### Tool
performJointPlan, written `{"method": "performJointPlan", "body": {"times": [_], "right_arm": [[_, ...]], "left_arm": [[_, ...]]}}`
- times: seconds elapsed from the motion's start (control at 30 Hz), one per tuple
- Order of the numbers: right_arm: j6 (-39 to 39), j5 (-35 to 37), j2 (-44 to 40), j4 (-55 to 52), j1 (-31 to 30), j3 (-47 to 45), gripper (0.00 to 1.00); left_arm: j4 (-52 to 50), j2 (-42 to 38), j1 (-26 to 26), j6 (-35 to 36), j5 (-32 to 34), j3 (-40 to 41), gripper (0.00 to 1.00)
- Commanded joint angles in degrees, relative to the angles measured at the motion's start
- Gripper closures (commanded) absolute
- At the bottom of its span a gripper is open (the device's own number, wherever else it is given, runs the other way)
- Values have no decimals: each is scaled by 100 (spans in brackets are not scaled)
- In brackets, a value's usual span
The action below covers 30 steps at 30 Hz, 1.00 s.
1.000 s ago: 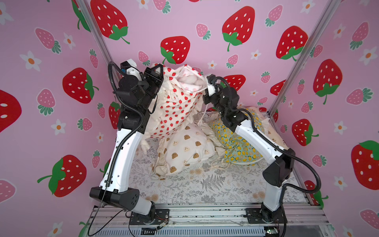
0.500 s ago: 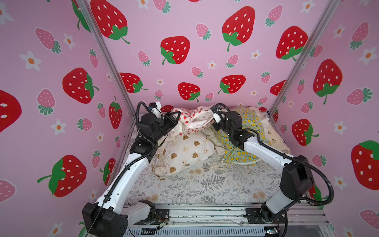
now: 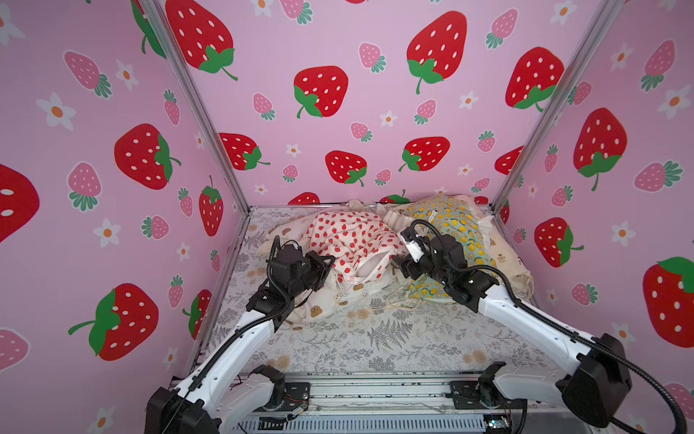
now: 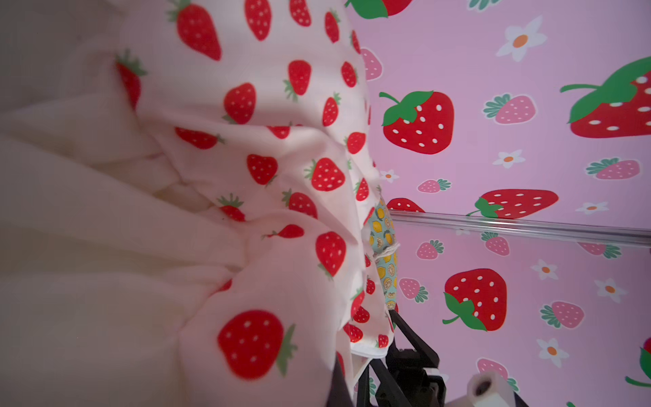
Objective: Zip up pillowcases
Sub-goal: Place the pillowcase on the pillowcase, then adjust the pillowcase on the pillowcase.
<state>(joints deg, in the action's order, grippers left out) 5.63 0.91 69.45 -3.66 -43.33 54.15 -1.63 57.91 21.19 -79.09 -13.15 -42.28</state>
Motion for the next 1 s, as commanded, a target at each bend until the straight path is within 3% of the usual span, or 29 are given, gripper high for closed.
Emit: {"method": "performJointPlan", "body": {"times": [0.0, 0.1, 0.23, 0.27, 0.33, 0.5, 0.6, 0.8, 0.97], "right_arm": [[-378, -338, -452, -867, -161, -115, 18], [-1192, -130, -617, -1382, -294, 79, 16], [-3202, -293, -347, -1682, -392, 168, 18], [-3505, -454, -257, -1454, -460, 95, 19], [-4050, -383, 138, -1552, -527, 259, 21], [-4125, 277, 634, -1758, -493, 629, 22], [-4049, 584, 965, -1888, -255, 849, 24], [-3872, 697, 1616, -2110, 67, 1449, 28], [-3775, 672, 1723, -2253, 139, 1642, 28]], "left_arm": [[-266, -173, 105, -356, 172, -38, 100], [-601, -271, 105, -291, 103, -28, 100], [-1156, -424, 130, 33, 62, 28, 99], [-1261, -437, 131, 64, 47, 65, 97], [-1233, -456, 140, 185, -115, 205, 84], [-1839, -614, 157, 1052, -313, 189, 45], [-2256, -835, 152, 1545, -161, 355, 33], [-2884, -1410, 157, 2158, 373, 689, 24], [-2782, -1842, 156, 2028, 251, 1001, 23]]}}
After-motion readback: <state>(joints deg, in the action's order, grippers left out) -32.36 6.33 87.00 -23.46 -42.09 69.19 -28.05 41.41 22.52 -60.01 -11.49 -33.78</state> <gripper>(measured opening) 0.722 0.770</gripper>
